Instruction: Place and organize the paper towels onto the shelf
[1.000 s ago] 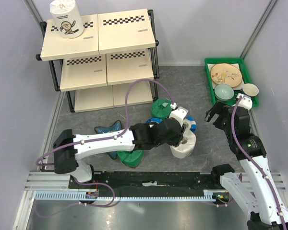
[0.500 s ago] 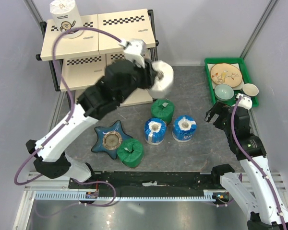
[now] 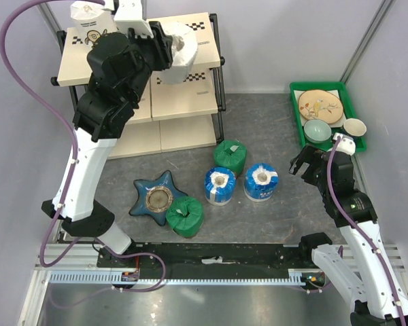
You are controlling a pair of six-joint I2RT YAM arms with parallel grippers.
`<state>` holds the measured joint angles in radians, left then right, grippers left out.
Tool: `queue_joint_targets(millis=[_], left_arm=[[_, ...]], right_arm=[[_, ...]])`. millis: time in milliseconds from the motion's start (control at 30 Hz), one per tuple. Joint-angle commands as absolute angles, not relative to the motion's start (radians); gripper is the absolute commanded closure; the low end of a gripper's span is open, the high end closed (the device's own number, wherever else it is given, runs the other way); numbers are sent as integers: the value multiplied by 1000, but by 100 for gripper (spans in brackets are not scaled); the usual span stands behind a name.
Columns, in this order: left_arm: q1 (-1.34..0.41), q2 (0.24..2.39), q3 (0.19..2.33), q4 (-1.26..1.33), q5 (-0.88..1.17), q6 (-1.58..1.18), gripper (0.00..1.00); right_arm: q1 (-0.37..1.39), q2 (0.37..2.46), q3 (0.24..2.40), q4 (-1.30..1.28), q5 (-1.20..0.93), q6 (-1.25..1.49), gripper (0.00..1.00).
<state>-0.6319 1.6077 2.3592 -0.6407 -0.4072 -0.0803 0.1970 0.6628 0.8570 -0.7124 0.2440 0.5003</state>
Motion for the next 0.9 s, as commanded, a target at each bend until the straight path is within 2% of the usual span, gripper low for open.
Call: queue_joint_targets(millis=[0, 600, 867], left_arm=[[-554, 1608, 2407, -509, -448, -2, 53], [-370, 1693, 2393, -356, -351, -98, 57], [-272, 1735, 2378, -347, -216, -222, 57]], right_arm=[[196, 647, 870, -726, 241, 492, 2], [196, 640, 844, -732, 232, 489, 2], [196, 643, 833, -726, 229, 489, 2]])
